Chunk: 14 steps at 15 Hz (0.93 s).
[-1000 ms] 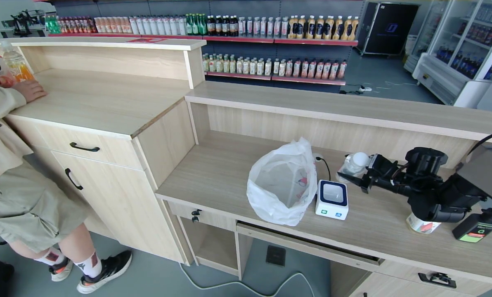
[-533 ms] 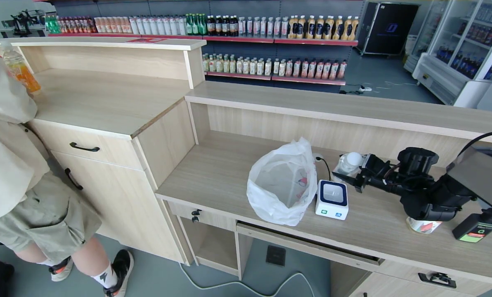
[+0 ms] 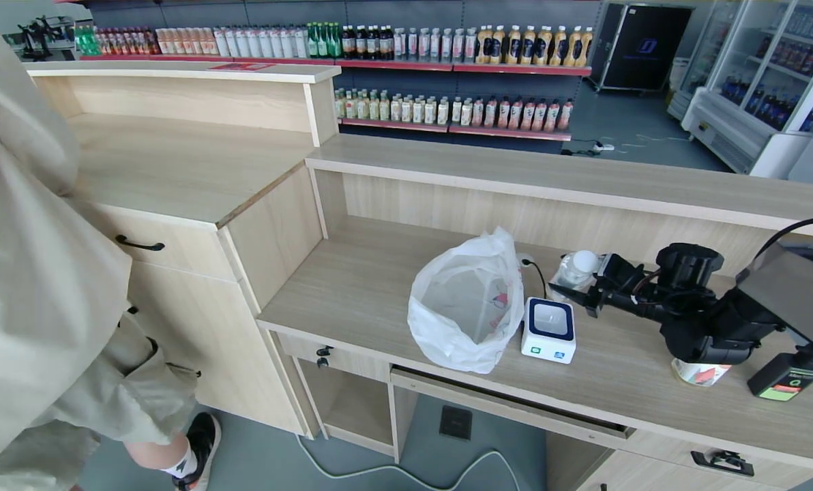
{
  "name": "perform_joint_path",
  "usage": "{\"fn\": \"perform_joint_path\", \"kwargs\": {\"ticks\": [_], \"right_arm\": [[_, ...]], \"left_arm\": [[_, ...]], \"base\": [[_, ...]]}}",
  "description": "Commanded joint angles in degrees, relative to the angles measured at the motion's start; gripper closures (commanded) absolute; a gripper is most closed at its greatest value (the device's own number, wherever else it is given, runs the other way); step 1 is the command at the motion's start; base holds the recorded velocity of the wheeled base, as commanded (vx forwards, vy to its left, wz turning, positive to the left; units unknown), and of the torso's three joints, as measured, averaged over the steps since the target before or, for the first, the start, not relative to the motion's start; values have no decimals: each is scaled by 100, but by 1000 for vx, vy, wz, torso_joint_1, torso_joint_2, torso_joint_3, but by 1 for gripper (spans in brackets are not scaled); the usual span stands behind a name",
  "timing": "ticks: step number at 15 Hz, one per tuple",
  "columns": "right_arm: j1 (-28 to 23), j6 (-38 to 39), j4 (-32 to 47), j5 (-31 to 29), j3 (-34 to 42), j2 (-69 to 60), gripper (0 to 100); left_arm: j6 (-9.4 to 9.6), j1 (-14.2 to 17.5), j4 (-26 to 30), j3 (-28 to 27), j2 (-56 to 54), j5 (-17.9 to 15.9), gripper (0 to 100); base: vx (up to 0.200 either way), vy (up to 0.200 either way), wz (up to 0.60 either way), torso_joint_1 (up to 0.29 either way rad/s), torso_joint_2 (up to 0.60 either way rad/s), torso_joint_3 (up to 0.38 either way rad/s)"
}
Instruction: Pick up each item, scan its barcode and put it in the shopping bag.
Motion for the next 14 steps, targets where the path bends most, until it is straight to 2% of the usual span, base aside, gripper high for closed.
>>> {"fn": "perform_joint_path", "kwargs": {"ticks": [1, 5, 11, 12, 14], "right_arm": [[31, 0, -4, 4, -18, 33, 100], [48, 9, 5, -49, -62, 42, 100], [84, 536, -136, -409, -124, -46, 100], [66, 572, -92, -559, -133, -169, 100], [48, 853, 145, -1350, 175, -969, 100]], "left_arm": [[0, 1, 0, 0, -2, 0, 0], [0, 1, 0, 0, -2, 0, 0], [0, 1, 0, 0, -2, 0, 0], [0, 1, 0, 0, -2, 0, 0], [0, 1, 0, 0, -2, 0, 0]], "base": [[0, 0, 0, 0, 0, 0], [0, 0, 0, 0, 0, 0], [0, 0, 0, 0, 0, 0], [0, 0, 0, 0, 0, 0], [0, 0, 0, 0, 0, 0]]}}
